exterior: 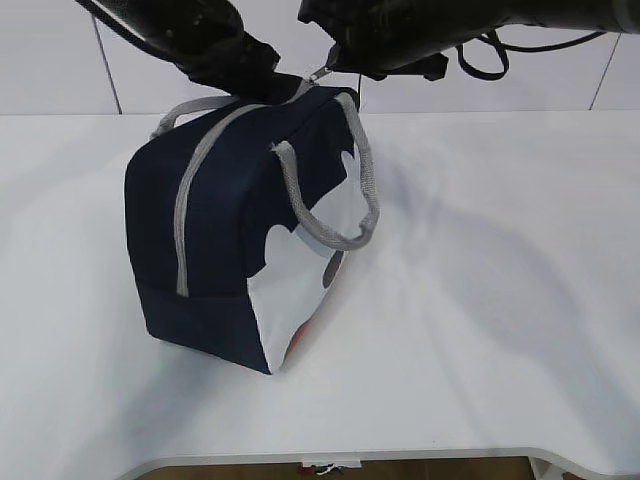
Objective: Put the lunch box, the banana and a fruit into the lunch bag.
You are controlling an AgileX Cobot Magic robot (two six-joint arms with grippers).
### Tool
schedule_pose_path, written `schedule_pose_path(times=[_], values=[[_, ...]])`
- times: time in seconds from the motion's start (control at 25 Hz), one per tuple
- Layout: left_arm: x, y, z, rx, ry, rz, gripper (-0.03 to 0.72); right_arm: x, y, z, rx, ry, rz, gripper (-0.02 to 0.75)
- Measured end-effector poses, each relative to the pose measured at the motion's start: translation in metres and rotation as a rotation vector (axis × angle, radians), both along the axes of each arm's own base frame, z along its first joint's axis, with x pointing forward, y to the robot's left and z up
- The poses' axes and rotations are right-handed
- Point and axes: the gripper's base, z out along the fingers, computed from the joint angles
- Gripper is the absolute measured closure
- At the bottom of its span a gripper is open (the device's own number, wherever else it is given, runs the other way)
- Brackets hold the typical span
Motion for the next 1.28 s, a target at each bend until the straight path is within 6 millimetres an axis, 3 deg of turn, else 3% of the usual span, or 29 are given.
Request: schedule_pose_path(times=[0.36,0.76,1.12,1.28], values=[[-0.009,0.002,0.035,0.089,0.02,-0.124,0.678,0.001,-0.001,0.0,-0.034,-0.02,0.008,0.724],[-0.015,0.003,0.035,0.176,0.011,-0.265,0.68,0.004,0.001,0.005,-0.008,-0.091,0.001,0.724],[-0.02,0.005,0.032,0.217,0.041,-0.32,0.68,0.016,0.009,-0.024,-0.012,-0.084,0.003,0.724],[-0.019,0.006,0.032,0.226,0.04,-0.324,0.681,0.016,0.01,-0.026,-0.023,-0.086,0.009,0.724]])
